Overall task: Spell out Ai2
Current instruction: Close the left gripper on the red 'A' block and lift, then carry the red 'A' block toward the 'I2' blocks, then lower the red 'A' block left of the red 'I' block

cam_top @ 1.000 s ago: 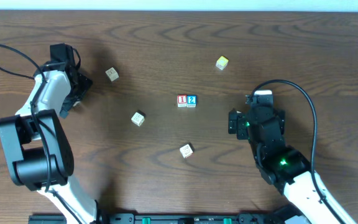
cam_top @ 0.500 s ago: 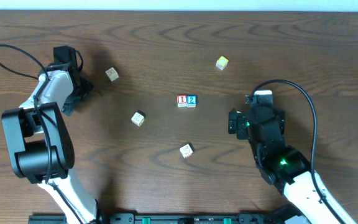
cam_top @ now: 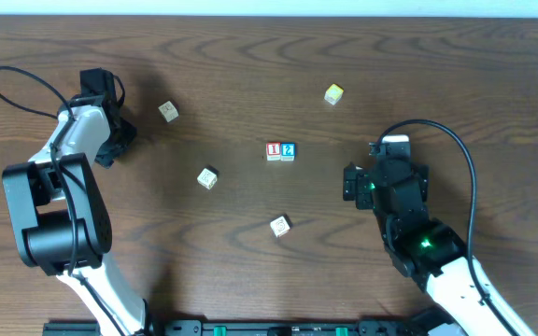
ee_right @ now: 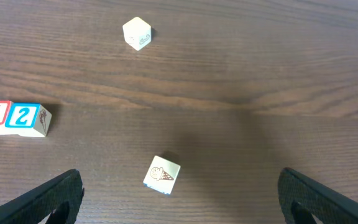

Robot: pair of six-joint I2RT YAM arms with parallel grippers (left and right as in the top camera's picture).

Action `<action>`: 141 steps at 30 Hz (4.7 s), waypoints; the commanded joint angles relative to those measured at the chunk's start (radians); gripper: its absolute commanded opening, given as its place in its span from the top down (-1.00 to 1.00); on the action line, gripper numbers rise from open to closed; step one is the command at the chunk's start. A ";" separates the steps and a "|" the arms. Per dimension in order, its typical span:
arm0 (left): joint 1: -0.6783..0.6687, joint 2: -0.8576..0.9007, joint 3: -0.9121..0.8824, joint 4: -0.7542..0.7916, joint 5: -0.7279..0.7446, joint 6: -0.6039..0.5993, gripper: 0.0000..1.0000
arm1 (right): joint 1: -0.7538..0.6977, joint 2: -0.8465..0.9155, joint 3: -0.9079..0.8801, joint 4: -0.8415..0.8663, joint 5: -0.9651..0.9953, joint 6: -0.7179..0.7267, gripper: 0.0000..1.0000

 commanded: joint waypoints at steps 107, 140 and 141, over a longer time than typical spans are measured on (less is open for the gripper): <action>-0.747 0.005 0.117 -0.079 0.048 0.116 0.88 | -0.008 0.000 0.004 0.002 0.014 -0.005 -0.98; -0.745 0.032 0.117 -0.076 0.046 0.160 0.53 | -0.008 0.000 0.004 0.002 0.014 -0.005 -0.98; -0.745 0.032 0.117 -0.076 0.046 0.160 0.53 | -0.008 0.000 0.004 0.002 0.014 -0.005 -0.98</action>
